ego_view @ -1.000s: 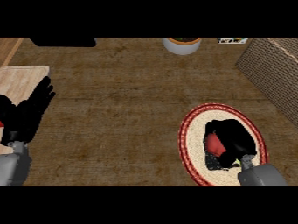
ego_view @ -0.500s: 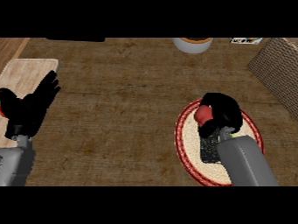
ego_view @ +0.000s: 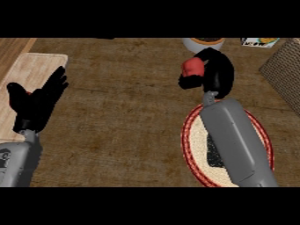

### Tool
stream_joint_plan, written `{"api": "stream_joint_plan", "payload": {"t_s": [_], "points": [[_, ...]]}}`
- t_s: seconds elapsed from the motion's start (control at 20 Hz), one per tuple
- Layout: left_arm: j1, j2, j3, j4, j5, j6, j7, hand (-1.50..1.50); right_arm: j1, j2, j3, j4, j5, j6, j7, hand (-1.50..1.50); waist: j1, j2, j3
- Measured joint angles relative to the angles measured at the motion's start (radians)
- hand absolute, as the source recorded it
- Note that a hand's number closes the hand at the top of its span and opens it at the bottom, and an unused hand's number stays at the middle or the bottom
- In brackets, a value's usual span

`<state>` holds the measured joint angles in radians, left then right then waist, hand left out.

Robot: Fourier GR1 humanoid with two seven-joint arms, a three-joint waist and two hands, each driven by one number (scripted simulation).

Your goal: Pick the bell pepper from the placemat and place it in the basket

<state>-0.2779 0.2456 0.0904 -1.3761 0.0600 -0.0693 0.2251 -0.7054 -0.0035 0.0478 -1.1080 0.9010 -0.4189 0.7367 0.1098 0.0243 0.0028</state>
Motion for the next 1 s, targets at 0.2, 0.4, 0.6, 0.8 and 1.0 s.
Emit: {"api": "stream_joint_plan", "payload": {"t_s": [0.2, 0.4, 0.6, 0.8, 1.0], "points": [[-0.007, 0.006, 0.007, 0.015, -0.005, 0.003, -0.004, 0.0, -0.165, 0.001, 0.031, 0.108, 0.069, -0.156, 0.092, 1.5, -0.011, -0.004, -0.003], [-0.003, 0.01, 0.02, 0.016, 0.002, 0.004, 0.001, 0.0, -0.336, -0.001, 0.019, 0.236, 0.153, -0.209, 0.188, 1.5, -0.032, -0.009, -0.004], [0.006, 0.011, 0.027, 0.018, -0.004, 0.014, -0.001, 0.0, -0.477, -0.009, -0.025, 0.359, 0.231, -0.221, 0.257, 1.5, -0.053, -0.012, -0.004], [0.006, 0.013, 0.037, 0.032, -0.004, 0.015, -0.005, 0.0, -0.581, -0.049, -0.073, 0.459, 0.269, -0.218, 0.275, 1.5, -0.067, -0.014, -0.004], [0.005, 0.034, 0.056, 0.025, 0.007, 0.004, 0.002, 0.0, -0.658, -0.114, -0.121, 0.553, 0.29, -0.229, 0.273, 1.5, -0.068, -0.012, -0.004]]}}
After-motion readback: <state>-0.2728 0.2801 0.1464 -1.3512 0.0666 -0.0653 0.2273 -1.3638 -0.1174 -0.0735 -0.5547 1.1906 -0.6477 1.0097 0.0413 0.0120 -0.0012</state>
